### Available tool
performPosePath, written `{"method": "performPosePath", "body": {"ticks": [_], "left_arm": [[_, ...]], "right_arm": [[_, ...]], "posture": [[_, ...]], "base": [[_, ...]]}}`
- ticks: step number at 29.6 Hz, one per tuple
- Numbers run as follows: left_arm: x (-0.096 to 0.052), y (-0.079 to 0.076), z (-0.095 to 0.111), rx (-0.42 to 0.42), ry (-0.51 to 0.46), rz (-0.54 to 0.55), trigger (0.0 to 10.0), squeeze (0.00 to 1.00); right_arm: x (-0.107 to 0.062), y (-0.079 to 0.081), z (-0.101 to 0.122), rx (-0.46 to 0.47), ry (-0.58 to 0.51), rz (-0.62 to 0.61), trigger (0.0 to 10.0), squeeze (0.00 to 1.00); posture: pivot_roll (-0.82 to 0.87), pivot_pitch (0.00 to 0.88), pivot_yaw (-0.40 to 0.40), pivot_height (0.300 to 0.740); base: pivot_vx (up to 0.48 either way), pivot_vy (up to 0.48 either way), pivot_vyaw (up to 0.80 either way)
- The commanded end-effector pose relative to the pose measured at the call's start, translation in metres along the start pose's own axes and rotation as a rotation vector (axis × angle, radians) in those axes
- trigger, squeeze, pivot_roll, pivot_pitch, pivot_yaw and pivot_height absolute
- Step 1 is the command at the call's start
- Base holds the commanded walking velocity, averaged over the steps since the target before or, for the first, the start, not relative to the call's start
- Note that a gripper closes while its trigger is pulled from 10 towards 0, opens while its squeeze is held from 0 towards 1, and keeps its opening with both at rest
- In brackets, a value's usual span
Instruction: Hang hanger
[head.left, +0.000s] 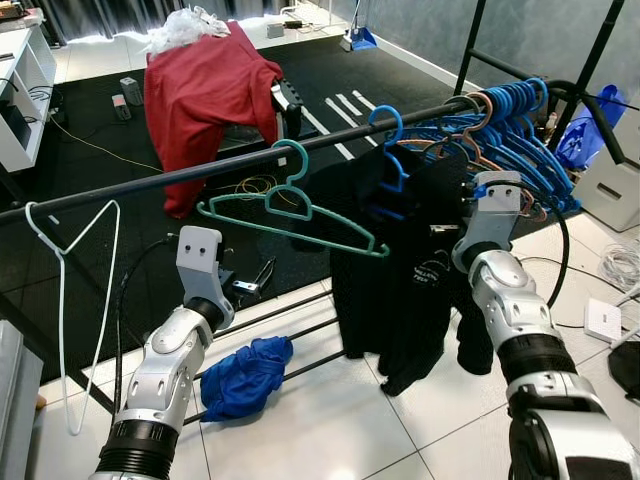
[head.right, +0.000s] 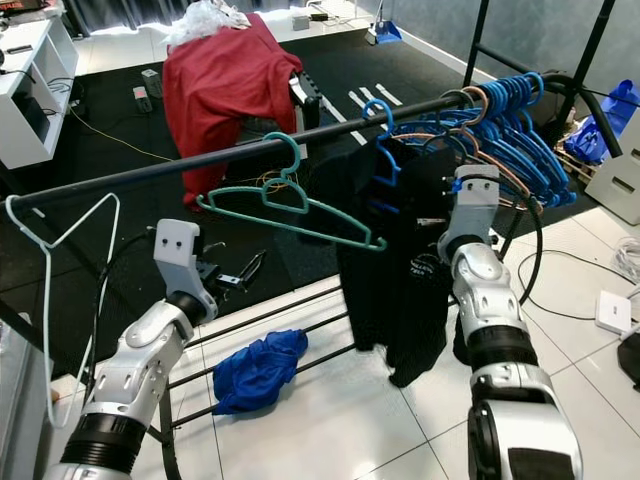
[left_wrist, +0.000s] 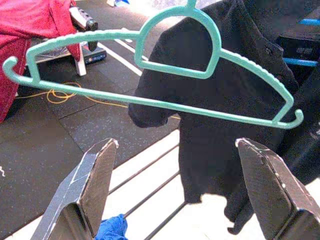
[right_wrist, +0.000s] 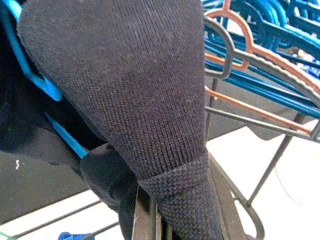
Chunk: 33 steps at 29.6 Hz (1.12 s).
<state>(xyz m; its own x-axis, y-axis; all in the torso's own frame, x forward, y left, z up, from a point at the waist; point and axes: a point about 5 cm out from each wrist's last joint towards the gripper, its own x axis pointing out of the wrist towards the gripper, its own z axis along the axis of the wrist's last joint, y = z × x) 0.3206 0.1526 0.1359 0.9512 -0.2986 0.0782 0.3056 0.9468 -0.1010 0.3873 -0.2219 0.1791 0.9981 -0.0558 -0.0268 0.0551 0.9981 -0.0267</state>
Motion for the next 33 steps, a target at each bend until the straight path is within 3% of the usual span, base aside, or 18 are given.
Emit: {"method": "performPosePath", "body": {"ticks": [1, 7, 17, 18, 21, 22, 23, 33], "left_arm": [[-0.003, 0.004, 0.000, -0.001, 0.007, 0.015, 10.0, 0.00], [-0.007, 0.007, 0.002, 0.009, 0.007, 0.015, 10.0, 0.00], [-0.008, 0.008, 0.003, 0.011, 0.007, 0.014, 10.0, 0.00], [-0.009, 0.008, 0.004, 0.010, 0.006, 0.014, 10.0, 0.00], [-0.009, 0.008, 0.004, 0.010, 0.006, 0.014, 10.0, 0.00], [-0.009, 0.008, 0.004, 0.010, 0.006, 0.014, 10.0, 0.00], [-0.009, 0.008, 0.004, 0.008, 0.006, 0.014, 10.0, 0.00], [-0.007, 0.004, 0.002, -0.004, 0.010, 0.008, 10.0, 0.00]], "right_arm": [[0.003, -0.003, 0.006, 0.015, -0.030, -0.017, 0.0, 0.00], [0.007, 0.015, -0.001, 0.040, 0.008, 0.059, 0.0, 0.00], [0.009, 0.027, -0.005, 0.022, 0.031, 0.086, 0.2, 0.00], [0.009, 0.028, -0.007, 0.010, 0.038, 0.083, 5.0, 0.00], [0.009, 0.029, -0.008, 0.003, 0.043, 0.081, 5.0, 0.00], [0.009, 0.028, -0.010, -0.001, 0.046, 0.081, 10.0, 0.93], [0.008, 0.027, -0.013, -0.002, 0.050, 0.080, 10.0, 1.00], [0.000, 0.022, -0.032, -0.062, 0.088, 0.038, 10.0, 1.00]], "posture": [[-0.10, 0.101, 0.047, 0.740], [-0.08, 0.117, 0.051, 0.740], [-0.07, 0.121, 0.048, 0.740], [-0.07, 0.121, 0.047, 0.740], [-0.07, 0.121, 0.047, 0.740], [-0.07, 0.122, 0.045, 0.740], [-0.08, 0.121, 0.045, 0.740], [-0.10, 0.112, 0.036, 0.740]], "base": [[0.000, 0.000, 0.00], [0.000, 0.000, 0.00], [0.000, 0.000, 0.00], [0.000, 0.000, 0.00], [0.000, 0.000, 0.00], [0.000, 0.000, 0.00], [0.000, 0.000, 0.00], [0.000, 0.000, 0.00]]}}
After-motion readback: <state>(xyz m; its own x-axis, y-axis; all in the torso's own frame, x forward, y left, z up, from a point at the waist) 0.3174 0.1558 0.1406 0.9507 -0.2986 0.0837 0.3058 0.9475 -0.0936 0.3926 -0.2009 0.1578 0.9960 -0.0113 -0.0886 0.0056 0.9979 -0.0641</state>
